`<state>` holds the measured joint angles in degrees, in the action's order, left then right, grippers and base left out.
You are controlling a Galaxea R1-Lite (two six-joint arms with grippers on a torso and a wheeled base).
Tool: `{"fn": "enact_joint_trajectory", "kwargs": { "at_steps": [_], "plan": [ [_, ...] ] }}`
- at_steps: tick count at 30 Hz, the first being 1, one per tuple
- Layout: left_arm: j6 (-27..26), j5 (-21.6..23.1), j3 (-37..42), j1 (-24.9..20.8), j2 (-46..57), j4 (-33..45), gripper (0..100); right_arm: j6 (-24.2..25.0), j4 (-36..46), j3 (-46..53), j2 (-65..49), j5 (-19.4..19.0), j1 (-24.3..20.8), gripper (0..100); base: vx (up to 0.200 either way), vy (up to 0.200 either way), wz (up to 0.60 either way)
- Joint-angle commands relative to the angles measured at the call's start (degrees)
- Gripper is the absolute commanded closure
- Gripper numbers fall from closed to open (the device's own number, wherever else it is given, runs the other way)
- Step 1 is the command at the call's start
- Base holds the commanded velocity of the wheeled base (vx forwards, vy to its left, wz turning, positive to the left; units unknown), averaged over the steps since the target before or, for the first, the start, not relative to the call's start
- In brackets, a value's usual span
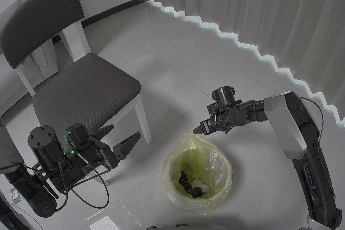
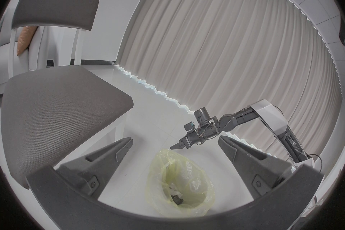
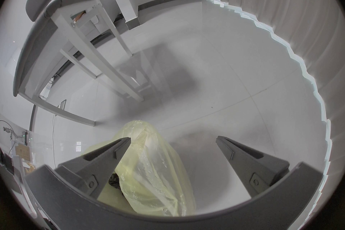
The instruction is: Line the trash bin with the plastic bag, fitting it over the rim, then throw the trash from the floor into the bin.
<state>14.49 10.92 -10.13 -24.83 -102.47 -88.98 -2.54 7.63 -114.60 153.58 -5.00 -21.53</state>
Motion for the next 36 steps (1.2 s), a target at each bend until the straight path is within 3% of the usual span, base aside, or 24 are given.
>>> {"fn": "enact_joint_trajectory", "kwargs": {
  "at_steps": [1, 25, 36],
  "plan": [
    [0.0, 0.1, 0.1, 0.1, 0.2, -1.0, 0, 0.1, -0.2, 0.0, 2.7, 0.0, -0.3, 0, 0.000, 0.000, 0.00],
    [0.0, 0.1, 1.5, -0.2, 0.7, -1.0, 0, 0.2, -0.2, 0.0, 9.6, 0.1, 3.2, 0, 0.000, 0.000, 0.00],
    [-0.7, -0.2, 3.3, -2.4, -0.3, -1.0, 0, 2.0, 3.9, 0.0, -4.6, 0.5, 3.3, 0, 0.000, 0.000, 0.00]
  ]
}}
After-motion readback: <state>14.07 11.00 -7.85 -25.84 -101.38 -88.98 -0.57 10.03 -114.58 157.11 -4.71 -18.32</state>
